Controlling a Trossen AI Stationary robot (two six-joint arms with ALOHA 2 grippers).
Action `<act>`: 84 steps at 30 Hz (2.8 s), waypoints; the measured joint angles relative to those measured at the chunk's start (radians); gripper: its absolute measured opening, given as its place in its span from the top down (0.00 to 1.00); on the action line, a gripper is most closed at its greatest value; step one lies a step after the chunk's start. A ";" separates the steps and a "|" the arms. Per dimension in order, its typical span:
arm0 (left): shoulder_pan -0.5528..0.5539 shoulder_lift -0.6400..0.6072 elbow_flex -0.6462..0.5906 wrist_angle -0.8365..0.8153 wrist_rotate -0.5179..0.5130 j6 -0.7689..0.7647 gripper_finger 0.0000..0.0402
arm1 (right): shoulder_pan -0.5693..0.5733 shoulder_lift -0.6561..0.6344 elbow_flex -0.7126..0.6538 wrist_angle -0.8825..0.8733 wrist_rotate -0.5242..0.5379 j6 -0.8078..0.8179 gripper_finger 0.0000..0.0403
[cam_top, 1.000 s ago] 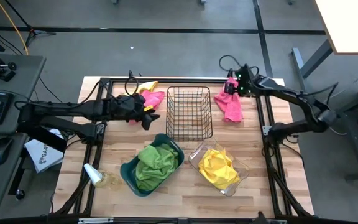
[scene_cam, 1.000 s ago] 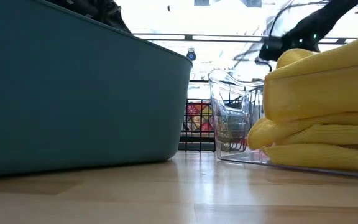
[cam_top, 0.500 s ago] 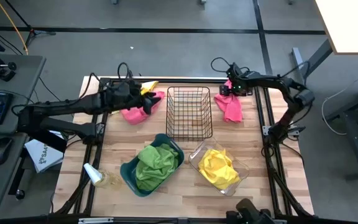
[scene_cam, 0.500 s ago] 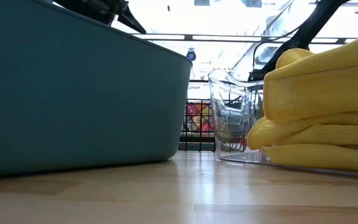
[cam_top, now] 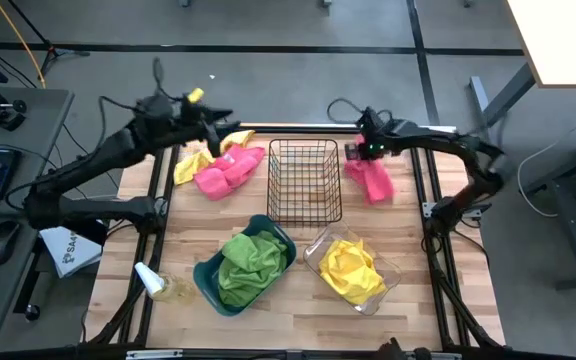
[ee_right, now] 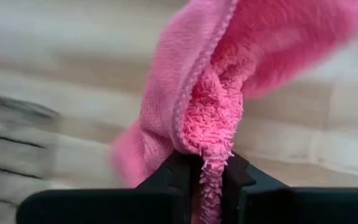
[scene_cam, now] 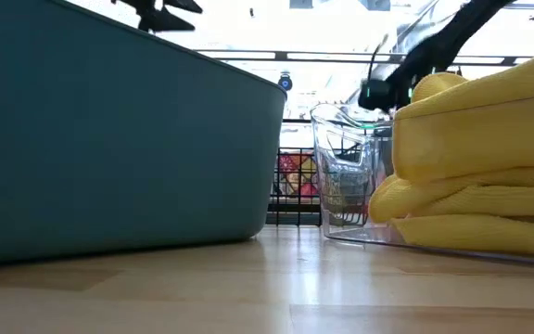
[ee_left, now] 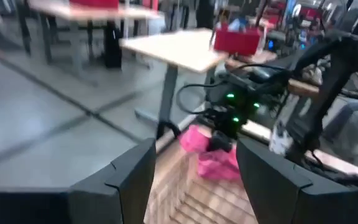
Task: Sort microfiber towel by color & place in baskets
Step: Put the right pink towel into the mesh organizer, then put the pink towel into the mesh organizer
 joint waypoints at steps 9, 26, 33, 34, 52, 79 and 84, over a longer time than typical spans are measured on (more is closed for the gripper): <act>0.107 -0.092 0.039 0.097 0.042 0.163 0.47 | 0.098 -0.295 0.172 0.370 0.073 0.052 0.98; 0.144 -0.086 0.038 0.139 0.043 0.126 0.47 | 0.519 -0.046 0.234 0.506 0.124 0.016 0.99; 0.144 -0.086 0.038 0.133 0.043 0.102 0.47 | 0.534 -0.010 0.234 0.244 0.075 0.117 0.96; 0.144 -0.086 0.038 0.133 0.043 0.102 0.47 | 0.528 -0.014 0.234 0.226 0.044 0.123 0.94; 0.144 -0.075 0.038 -0.008 0.042 0.063 0.47 | 0.467 -0.017 0.253 0.379 -0.169 -0.055 0.21; 0.061 0.424 -0.242 -0.461 -0.077 -0.052 0.47 | 0.350 -0.018 0.364 0.275 -0.186 -0.154 0.21; 0.032 0.520 -0.245 -0.422 -0.124 -0.005 0.48 | 0.350 -0.018 0.364 0.275 -0.186 -0.156 0.21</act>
